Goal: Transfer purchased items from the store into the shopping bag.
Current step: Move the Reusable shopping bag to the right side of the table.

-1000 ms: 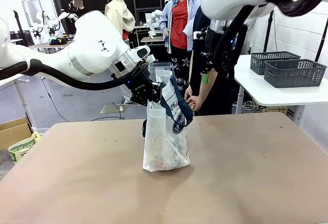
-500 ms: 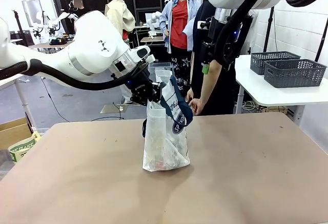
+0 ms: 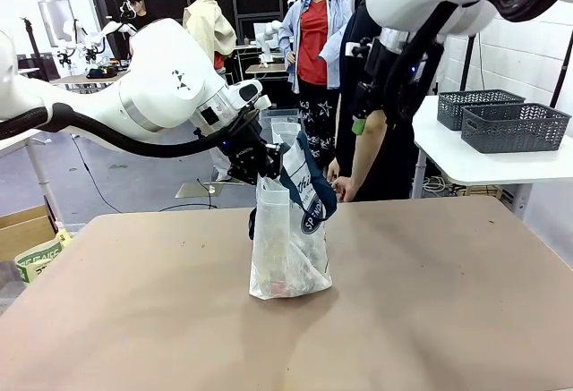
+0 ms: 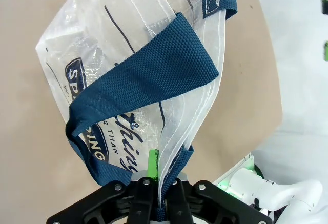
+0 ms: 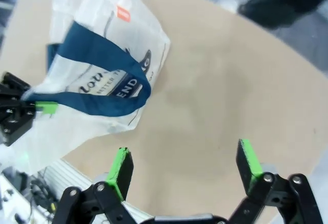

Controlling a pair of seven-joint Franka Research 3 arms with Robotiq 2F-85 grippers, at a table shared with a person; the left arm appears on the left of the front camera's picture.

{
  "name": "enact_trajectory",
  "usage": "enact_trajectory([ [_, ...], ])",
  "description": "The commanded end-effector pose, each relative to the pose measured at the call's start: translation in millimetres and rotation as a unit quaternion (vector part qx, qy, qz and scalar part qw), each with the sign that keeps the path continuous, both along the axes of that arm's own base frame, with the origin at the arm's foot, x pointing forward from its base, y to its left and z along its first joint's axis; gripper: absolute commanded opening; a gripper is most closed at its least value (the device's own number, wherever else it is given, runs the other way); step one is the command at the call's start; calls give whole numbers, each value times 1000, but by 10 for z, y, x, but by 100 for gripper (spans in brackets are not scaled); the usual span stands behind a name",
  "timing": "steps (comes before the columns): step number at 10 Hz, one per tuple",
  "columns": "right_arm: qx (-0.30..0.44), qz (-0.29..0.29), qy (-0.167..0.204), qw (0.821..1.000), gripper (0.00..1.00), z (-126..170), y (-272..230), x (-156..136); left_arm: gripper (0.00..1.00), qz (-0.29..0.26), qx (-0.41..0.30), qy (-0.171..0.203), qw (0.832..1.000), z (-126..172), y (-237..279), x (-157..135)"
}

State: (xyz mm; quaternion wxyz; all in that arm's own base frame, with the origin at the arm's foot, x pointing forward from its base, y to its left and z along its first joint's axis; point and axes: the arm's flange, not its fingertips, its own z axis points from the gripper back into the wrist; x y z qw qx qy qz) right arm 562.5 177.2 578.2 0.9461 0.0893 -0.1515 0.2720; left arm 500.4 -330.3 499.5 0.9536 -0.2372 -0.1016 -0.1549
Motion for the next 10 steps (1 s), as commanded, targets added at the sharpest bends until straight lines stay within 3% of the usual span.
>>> enact_trajectory([
  [1, 47, 77, -3, 996, 100, -340, -287, -13, 0, 5, -1, 1, 1000, 26, 1, -8],
  [3, 80, 99, -8, 992, 100, -486, -521, 49, 0, 5, -1, 1, 1000, 26, 1, -8],
  [5, 107, 93, 1, 990, 100, -453, -578, 66, 0, 5, -1, 1, 1000, 26, 1, -8],
  [7, 71, 92, -11, 993, 100, -480, -504, 107, 0, 0, 0, 0, 1000, 0, 0, 1],
  [10, 71, 92, -11, 993, 100, -480, -504, 107, 0, 28, 75, -36, 996, 352, 39, 286],
])
